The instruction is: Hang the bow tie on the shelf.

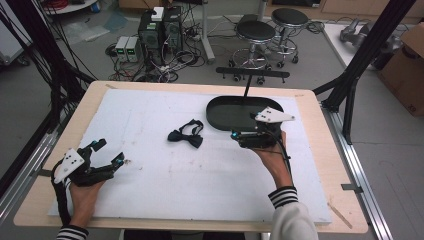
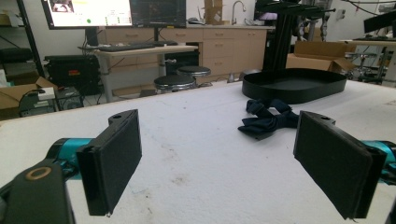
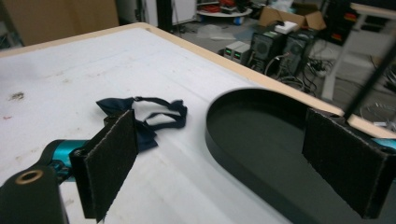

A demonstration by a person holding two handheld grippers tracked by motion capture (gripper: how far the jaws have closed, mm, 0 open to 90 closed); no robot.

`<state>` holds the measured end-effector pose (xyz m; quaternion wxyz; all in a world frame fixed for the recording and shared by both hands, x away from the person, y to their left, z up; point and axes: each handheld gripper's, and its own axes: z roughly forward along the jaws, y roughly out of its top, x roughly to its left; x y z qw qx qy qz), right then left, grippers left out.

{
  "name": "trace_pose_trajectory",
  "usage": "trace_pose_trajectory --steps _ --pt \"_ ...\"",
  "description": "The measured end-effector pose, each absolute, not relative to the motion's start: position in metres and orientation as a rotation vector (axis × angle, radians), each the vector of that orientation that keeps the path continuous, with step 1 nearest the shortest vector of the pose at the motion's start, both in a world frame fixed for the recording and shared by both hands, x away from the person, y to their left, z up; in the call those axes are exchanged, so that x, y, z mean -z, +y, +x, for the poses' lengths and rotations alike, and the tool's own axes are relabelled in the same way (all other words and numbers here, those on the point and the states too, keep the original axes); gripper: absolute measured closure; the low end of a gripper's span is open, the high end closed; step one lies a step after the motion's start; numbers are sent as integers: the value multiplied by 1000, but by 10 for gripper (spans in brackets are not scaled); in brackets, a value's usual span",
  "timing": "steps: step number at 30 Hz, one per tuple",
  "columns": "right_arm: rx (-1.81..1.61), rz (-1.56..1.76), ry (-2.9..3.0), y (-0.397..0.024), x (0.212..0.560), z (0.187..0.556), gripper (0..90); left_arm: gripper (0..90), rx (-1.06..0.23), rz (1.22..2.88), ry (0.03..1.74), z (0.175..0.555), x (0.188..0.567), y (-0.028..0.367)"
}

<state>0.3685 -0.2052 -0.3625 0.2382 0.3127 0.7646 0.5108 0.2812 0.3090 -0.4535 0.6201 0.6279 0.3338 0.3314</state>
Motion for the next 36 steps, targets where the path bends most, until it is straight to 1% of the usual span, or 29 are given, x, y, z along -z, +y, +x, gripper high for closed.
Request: trace_pose_trajectory --steps 5,15,23,28,36 --pt "-1420 775 2177 -177 357 382 105 156 -764 1444 765 281 454 309" --pt "-1411 695 2268 -147 346 396 105 156 -764 1442 765 281 454 309" --pt "-1385 666 2333 -129 351 406 105 156 -764 1442 763 281 454 308" --pt "-1432 645 2350 -114 340 416 106 156 -765 1444 763 281 454 308" --pt "-1392 591 2447 -97 351 420 110 156 -766 1447 758 281 454 308"
